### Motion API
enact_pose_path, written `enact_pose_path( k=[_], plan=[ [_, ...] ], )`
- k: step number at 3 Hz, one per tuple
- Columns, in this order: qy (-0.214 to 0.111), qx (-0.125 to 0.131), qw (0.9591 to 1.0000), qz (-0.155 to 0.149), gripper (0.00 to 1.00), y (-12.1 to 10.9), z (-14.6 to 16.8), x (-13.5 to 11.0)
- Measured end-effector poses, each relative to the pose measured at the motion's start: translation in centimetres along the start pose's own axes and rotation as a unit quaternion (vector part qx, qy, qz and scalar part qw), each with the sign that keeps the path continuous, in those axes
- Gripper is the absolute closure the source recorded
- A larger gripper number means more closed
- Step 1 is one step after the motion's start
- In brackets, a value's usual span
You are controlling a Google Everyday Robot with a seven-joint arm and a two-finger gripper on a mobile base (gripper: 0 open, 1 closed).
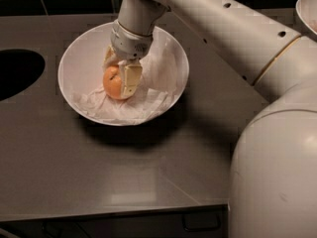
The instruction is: Pick orange from white bowl
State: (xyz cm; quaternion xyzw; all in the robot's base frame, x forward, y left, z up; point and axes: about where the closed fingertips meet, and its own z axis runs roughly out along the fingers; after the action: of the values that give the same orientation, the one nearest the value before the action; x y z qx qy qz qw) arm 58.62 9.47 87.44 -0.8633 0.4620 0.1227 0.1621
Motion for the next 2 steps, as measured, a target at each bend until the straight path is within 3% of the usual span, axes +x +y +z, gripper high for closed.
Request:
enact_pose_path(
  k=[2],
  plan=[
    [0.0, 0.001, 1.0, -0.001, 1.0, -0.06, 0.03, -0.05]
  ],
)
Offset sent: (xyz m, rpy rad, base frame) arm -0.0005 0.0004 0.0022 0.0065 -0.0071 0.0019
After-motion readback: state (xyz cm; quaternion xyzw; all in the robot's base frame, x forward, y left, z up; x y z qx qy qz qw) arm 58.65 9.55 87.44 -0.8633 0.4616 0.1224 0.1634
